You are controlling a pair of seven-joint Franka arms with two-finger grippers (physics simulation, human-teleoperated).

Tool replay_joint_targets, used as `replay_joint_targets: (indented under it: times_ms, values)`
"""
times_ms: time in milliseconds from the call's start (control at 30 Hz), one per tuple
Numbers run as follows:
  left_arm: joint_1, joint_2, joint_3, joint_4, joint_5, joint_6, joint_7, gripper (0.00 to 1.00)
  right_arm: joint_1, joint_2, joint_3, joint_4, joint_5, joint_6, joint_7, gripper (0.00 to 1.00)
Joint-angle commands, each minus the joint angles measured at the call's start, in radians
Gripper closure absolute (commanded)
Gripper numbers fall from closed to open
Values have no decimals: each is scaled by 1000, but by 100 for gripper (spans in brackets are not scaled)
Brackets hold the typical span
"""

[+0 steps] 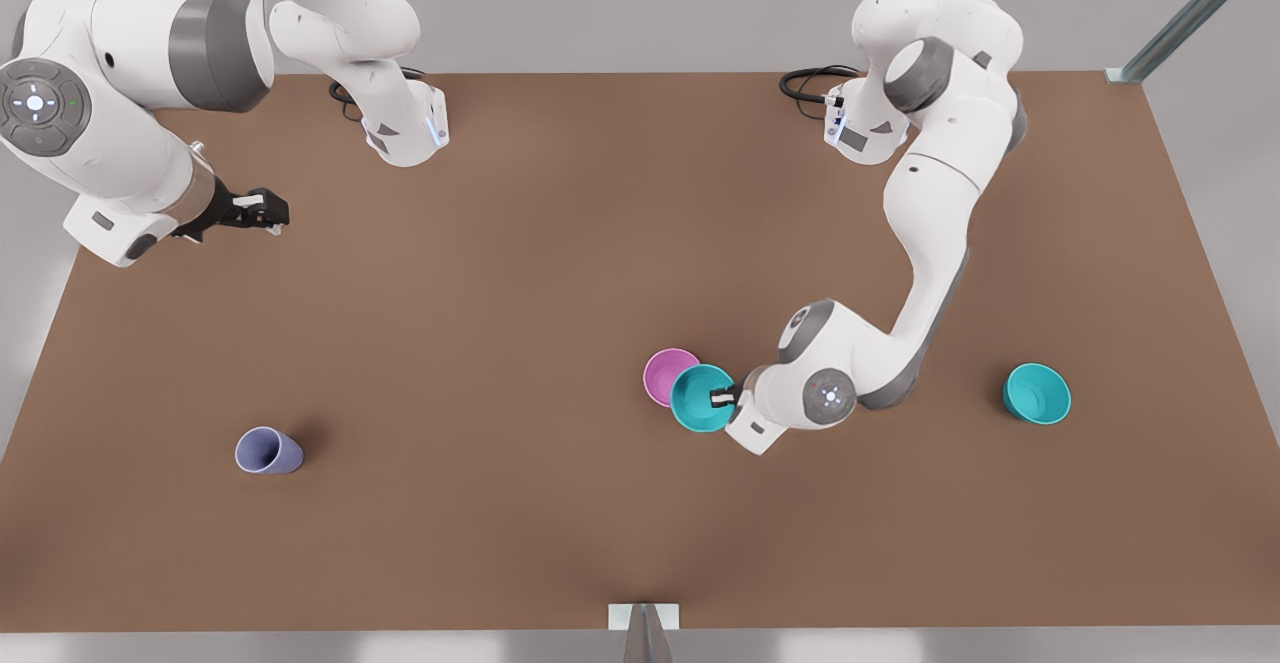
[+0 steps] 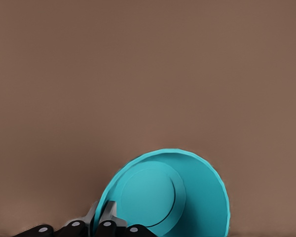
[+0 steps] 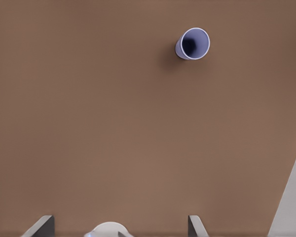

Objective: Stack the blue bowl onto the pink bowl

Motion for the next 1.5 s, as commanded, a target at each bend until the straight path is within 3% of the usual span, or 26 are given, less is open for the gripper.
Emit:
replay_joint_targets:
  times_ms: [0,67,200,900,933,1067,1100,1133,1167,1267,1300,1333,1367,1467]
  values:
    - [-2,-4,-1,-41,2,86,-428,79,1,-1,0,0,0,0,-23,0]
    - [-2,-47,-2,-155,0,203,-438,79,1,-1,0,0,0,-2,-23,0]
    - [-2,-47,-27,-180,0,237,-453,79,-1,1,0,-6,0,-2,-21,0]
    - [0,-62,-57,-233,0,145,-445,79,-1,5,-10,-7,0,-2,-24,0]
    - [0,-60,-57,-233,0,145,-431,0,-2,5,-11,-7,0,-2,-24,0]
    - [24,-95,-65,-230,-4,122,-433,0,-1,5,-11,-7,2,-2,-26,0]
    - [50,-164,-59,-139,-15,-114,-377,0,-2,5,-11,-7,2,-2,-26,0]
    - [156,-226,-56,58,-14,-550,-154,0,-2,5,-11,-7,2,-2,-26,0]
    - [208,-261,-33,176,20,-705,11,0,-2,5,-11,-7,2,-2,-26,0]
    - [343,-424,-21,187,172,-781,372,0,-2,5,-11,-7,0,3,-26,0]
    - [318,-537,89,76,187,-697,476,0,-2,4,-11,-7,0,3,-26,0]
    - [61,-681,505,-75,-21,-590,628,0,-2,4,-11,-7,0,3,-26,0]
    - [-31,-778,627,-187,-93,-543,676,0,-2,4,-11,-7,0,3,-24,0]
    - [-55,-829,628,-204,-100,-520,668,0,-2,4,-11,-7,0,3,-24,0]
